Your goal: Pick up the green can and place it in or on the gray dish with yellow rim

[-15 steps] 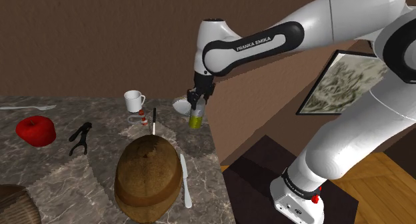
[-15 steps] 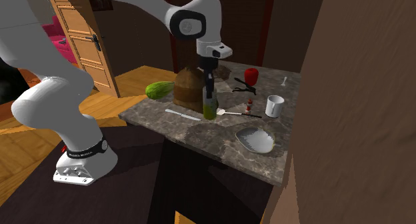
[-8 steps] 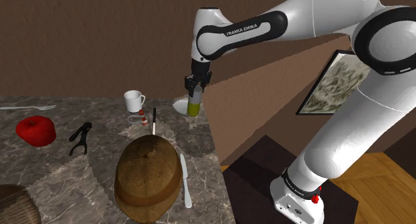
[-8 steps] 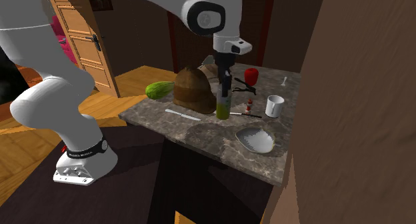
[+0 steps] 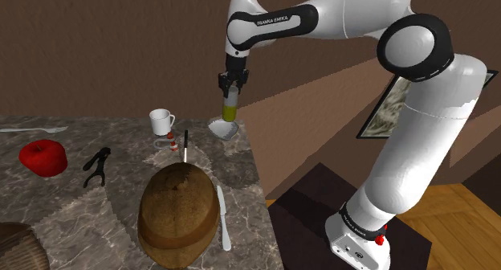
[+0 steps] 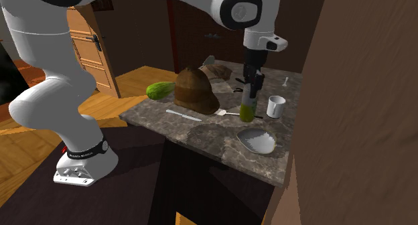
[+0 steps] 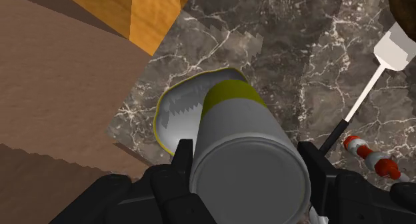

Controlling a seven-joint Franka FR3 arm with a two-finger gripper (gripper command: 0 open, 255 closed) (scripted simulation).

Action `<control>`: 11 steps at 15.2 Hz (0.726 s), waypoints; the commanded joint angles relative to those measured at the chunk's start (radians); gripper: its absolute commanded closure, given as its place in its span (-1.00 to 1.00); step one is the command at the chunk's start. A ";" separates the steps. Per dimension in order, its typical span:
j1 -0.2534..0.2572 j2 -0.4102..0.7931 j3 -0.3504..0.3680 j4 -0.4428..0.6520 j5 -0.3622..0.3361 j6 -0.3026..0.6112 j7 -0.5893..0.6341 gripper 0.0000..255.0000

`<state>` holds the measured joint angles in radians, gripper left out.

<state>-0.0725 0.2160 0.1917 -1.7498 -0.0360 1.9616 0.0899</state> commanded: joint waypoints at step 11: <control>-0.014 0.186 -0.023 0.210 -0.027 -0.026 -0.037 1.00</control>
<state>-0.0854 0.3982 0.1698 -1.5322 -0.0620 1.9234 0.0539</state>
